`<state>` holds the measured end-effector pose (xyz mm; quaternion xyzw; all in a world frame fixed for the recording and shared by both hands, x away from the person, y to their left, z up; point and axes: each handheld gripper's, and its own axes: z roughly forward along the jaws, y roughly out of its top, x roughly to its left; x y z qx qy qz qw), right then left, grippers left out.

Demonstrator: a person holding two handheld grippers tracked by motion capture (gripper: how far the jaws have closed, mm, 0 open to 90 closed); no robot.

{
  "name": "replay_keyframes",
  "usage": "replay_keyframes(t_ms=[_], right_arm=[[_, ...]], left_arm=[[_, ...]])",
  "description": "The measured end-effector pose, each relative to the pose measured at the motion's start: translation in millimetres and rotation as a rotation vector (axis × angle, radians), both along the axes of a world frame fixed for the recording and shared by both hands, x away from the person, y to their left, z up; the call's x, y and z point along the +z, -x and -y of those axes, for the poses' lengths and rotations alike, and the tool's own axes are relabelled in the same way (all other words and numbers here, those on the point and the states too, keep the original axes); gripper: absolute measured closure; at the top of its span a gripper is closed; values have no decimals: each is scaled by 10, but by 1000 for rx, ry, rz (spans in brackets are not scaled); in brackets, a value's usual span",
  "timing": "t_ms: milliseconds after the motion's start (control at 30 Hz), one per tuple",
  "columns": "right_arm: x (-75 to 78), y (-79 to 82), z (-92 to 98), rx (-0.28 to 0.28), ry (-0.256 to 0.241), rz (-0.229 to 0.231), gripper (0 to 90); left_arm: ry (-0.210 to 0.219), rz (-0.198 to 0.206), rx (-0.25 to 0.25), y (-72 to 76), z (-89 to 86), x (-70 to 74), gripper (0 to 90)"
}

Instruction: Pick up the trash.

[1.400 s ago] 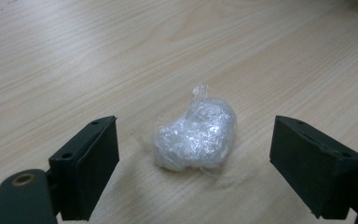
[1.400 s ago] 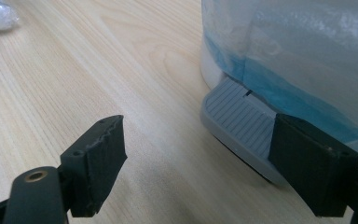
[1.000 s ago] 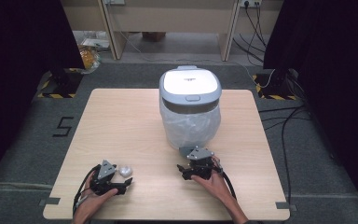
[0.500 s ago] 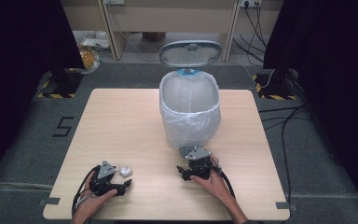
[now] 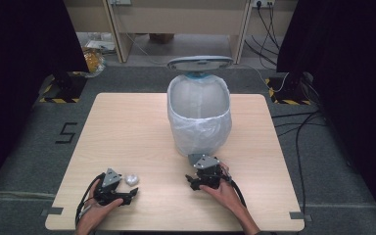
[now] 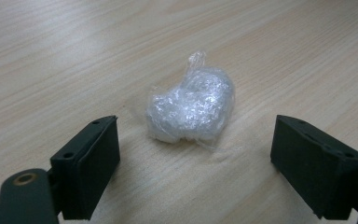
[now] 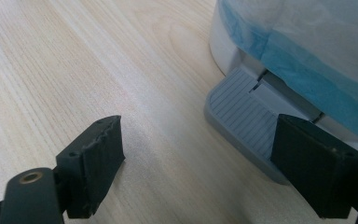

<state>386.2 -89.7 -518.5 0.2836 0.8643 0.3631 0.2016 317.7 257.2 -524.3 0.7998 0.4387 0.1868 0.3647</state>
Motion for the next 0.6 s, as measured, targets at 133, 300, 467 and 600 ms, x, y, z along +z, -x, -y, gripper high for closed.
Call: replay_keyframes(t_ms=[133, 300, 467, 600], right_arm=[[0, -1, -3, 1, 1, -2, 159], [0, 0, -3, 2, 1, -4, 154], [-1, 0, -4, 2, -1, -4, 154], [-1, -1, -6, 3, 0, -4, 154]], left_arm=[[10, 3, 10, -2, -5, -1, 171], [11, 6, 16, -9, -9, 4, 208], [34, 15, 18, -5, 9, 17, 236], [26, 16, 13, -1, 34, 15, 265]])
